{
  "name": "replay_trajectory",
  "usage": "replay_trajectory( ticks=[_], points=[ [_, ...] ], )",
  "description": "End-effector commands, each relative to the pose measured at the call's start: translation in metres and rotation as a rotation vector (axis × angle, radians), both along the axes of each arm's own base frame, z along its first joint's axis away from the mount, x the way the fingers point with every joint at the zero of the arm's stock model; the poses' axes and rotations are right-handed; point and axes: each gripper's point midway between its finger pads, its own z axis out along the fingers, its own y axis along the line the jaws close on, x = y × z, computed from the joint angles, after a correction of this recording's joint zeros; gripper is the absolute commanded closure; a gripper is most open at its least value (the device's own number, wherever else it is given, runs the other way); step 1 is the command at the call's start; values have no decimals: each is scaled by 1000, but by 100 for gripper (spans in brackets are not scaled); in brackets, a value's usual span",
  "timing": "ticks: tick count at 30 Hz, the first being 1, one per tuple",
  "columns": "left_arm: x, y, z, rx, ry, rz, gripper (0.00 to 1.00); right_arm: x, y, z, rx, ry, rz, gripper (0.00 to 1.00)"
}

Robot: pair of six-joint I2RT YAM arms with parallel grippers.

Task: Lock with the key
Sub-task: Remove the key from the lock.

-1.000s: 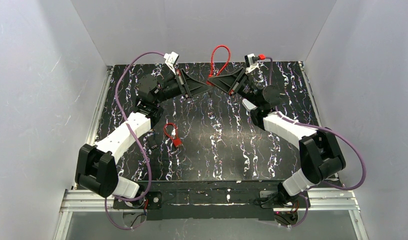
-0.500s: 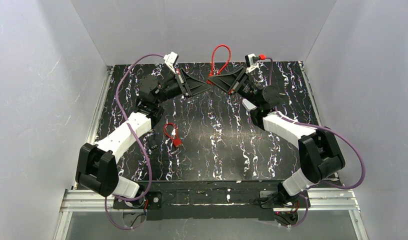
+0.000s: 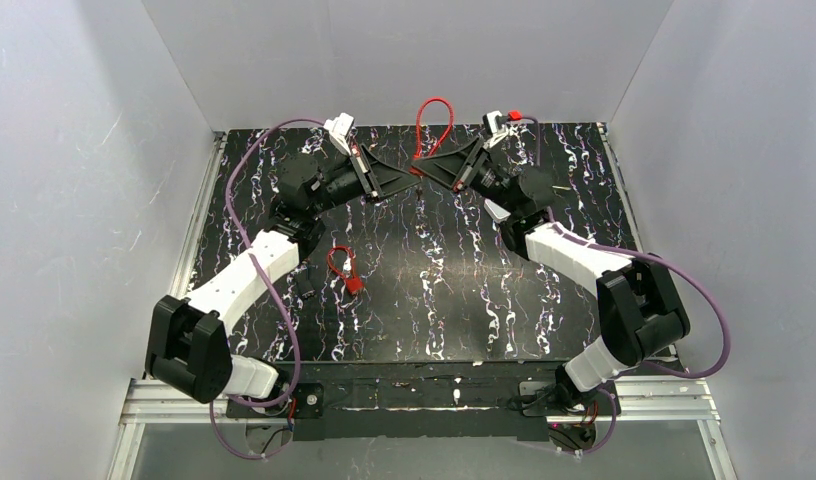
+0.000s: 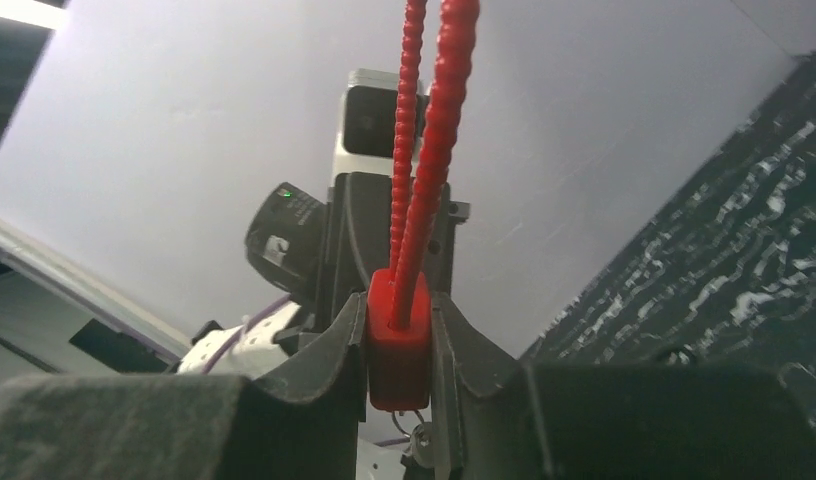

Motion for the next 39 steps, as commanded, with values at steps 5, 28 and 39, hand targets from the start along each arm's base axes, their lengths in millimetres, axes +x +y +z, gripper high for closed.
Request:
replay_trajectory(
  ticks=[5,28,39],
  points=[
    [-5,3,-64,282,103,38,100,57,8,-33,-344,129,-190,99],
    [-61,-18,-38,48,90,-193,100,22,-26,40,126,-11,-92,99],
    [-83,-18,-82,146,141,-236,100,56,-25,27,-42,-74,-143,99]
  ],
)
